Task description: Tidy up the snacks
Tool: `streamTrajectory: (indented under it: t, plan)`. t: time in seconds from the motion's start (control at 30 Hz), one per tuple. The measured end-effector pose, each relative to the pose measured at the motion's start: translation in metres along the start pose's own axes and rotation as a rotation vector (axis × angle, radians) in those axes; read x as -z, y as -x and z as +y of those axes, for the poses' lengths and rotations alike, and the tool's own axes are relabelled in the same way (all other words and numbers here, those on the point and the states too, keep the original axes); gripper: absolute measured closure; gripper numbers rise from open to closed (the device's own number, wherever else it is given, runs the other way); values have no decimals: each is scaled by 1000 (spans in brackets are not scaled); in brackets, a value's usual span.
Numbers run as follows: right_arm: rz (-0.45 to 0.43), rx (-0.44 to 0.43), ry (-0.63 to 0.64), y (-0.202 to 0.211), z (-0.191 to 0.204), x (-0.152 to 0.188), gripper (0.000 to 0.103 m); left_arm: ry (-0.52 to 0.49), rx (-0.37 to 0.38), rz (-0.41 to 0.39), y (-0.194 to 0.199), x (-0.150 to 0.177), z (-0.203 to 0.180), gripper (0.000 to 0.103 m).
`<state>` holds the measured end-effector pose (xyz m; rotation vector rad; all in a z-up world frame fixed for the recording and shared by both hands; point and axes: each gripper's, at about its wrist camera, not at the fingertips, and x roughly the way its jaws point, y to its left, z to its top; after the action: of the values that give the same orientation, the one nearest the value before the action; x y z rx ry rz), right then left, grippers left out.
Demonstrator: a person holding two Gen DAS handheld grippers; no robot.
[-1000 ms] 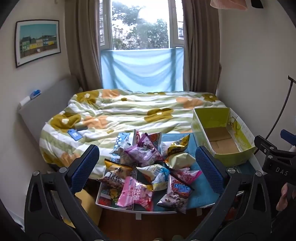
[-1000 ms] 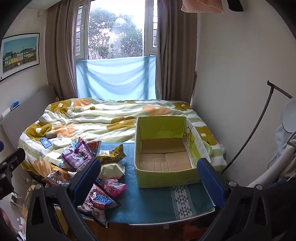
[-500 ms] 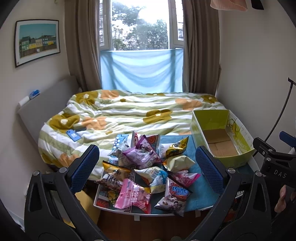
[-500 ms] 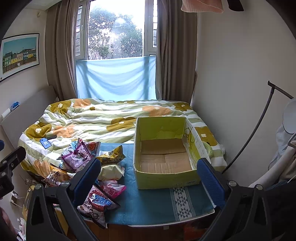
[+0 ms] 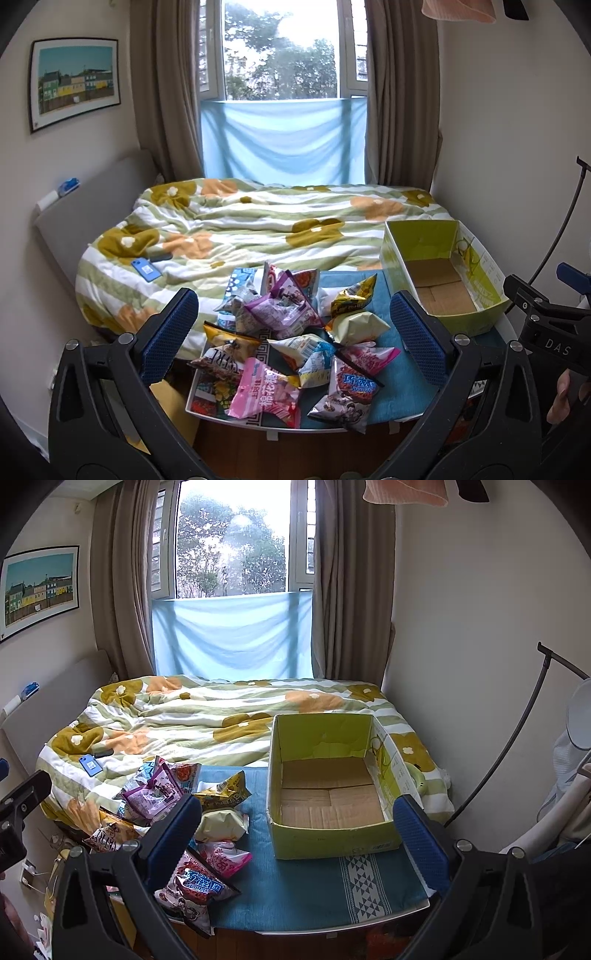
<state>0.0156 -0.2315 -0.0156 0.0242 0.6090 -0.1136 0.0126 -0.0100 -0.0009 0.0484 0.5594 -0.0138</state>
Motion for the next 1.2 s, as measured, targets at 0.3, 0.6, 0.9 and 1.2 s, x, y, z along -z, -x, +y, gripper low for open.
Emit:
streamTrajectory:
  t: [0.3,0.6,0.9,1.2]
  plan:
    - [2,-2,0,-1,0,0,0,7,-3,5,-3,-2,1,1]
    - [4,-1,3,-6,5,-3,0,5,-5,1,-5,-3,0,1]
    - [5,-2,2,-6,3,-3,0,9,-6,-3,-2,0,-2,1]
    - [6,-2,1,-6,3,-3,0,9,-4,-3,0,1,-2,1]
